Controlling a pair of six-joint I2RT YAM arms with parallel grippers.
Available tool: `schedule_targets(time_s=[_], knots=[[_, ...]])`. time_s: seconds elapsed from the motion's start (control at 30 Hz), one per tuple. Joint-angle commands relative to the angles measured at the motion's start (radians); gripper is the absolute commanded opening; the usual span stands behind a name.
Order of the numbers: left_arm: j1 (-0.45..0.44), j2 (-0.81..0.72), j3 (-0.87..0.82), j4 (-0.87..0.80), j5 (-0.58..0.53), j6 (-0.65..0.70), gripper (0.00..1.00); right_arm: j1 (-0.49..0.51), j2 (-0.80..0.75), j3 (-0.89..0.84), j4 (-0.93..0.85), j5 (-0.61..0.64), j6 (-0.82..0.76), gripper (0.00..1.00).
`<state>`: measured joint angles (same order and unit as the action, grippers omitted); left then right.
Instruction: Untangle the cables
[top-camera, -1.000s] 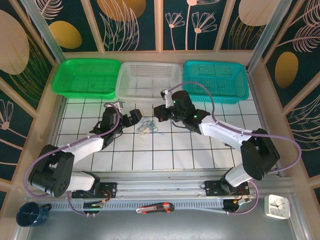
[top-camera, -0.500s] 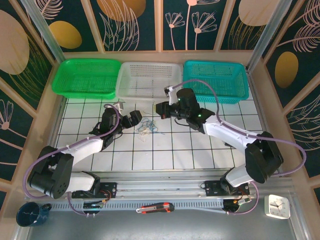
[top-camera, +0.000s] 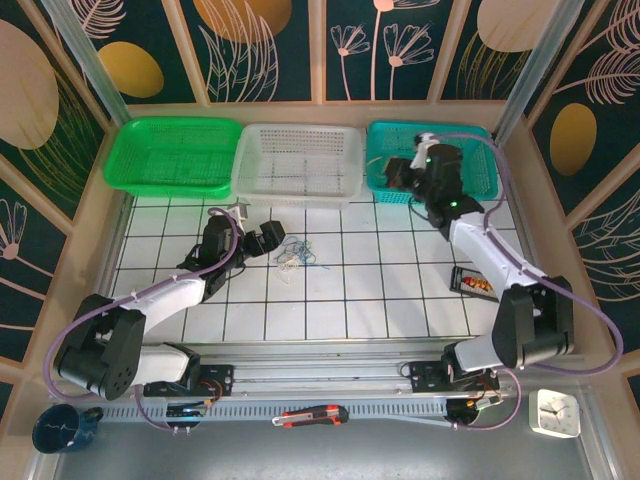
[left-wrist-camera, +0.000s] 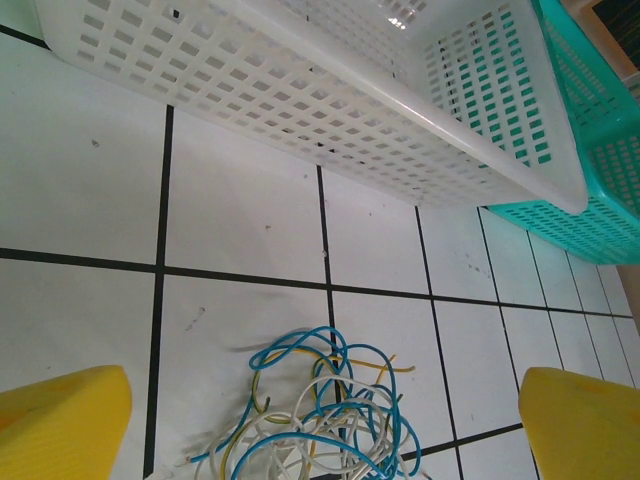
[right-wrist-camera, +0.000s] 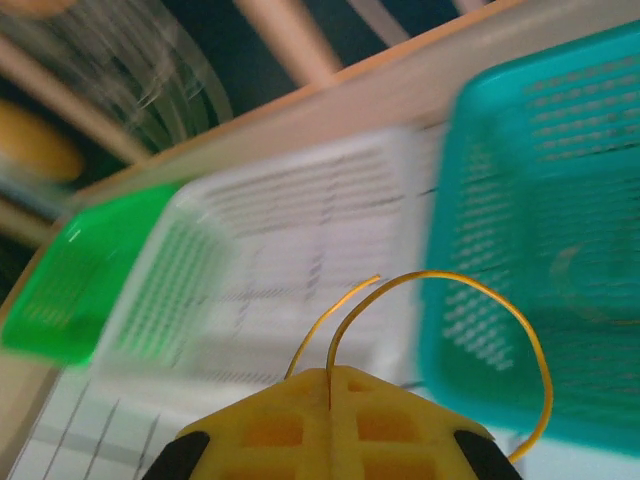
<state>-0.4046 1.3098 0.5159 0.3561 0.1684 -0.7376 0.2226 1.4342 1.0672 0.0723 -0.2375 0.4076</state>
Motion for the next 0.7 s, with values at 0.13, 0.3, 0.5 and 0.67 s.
schedule_targets(time_s=[0.13, 0.3, 0.5, 0.67], knots=[[0.006, -0.026, -0.010, 0.038, 0.022, -0.030, 0.99, -0.152, 0.257, 0.208, -0.023, 0.006, 0.039, 0.00], [0.006, -0.034, -0.005, 0.033, 0.020, -0.035, 0.99, -0.183, 0.423, 0.336, -0.058, 0.017, 0.048, 0.00], [0.006, -0.046, -0.003, 0.017, 0.019, -0.030, 0.99, -0.197, 0.459, 0.364, -0.058, -0.051, 0.056, 0.37], [0.006, -0.046, 0.002, 0.004, 0.010, -0.014, 0.99, -0.183, 0.338, 0.251, -0.003, -0.088, 0.066, 0.37]])
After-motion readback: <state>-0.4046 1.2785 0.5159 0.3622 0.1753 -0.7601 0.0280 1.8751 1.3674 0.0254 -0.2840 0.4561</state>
